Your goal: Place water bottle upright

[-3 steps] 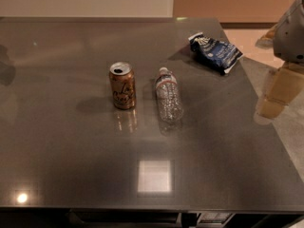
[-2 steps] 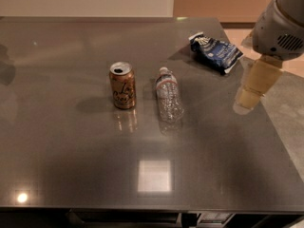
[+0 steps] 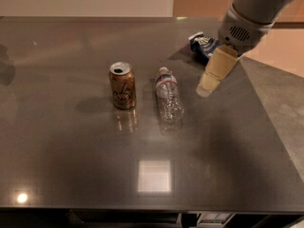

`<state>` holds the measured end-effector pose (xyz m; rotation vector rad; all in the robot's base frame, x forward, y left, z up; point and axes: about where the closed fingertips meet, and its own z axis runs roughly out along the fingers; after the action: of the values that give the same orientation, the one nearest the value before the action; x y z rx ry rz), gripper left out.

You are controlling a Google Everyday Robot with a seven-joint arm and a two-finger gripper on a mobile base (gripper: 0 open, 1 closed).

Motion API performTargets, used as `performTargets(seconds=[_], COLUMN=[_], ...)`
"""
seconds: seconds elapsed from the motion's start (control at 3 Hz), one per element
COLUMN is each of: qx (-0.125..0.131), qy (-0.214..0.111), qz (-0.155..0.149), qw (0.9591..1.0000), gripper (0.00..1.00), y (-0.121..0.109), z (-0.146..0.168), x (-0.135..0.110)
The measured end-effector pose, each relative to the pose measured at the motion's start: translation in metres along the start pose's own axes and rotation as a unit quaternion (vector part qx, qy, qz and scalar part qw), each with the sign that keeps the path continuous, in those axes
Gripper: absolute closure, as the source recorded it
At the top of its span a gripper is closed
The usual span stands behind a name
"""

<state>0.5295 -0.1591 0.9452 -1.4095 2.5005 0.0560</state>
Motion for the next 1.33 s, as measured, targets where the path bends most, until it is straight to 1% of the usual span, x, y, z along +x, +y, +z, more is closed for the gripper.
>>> performTargets(seconds=[0.33,0.67,1.0,1.33], qx=[0.006,0.014,0.020,0.020], qy=[0.012,0.024,0.031,0.035], qz=[0.066,0.127,0.176,0.210], qw=[0.9978,0.9916,0.9837,0.9769], gripper=[0.00,0.00,0.00,0.00], y=[-0.009,-0.014,-0.014,-0.014], z=[0.014,0.029,0.042,0.055], x=[-0.021,-0.040,-0.058,-0.072])
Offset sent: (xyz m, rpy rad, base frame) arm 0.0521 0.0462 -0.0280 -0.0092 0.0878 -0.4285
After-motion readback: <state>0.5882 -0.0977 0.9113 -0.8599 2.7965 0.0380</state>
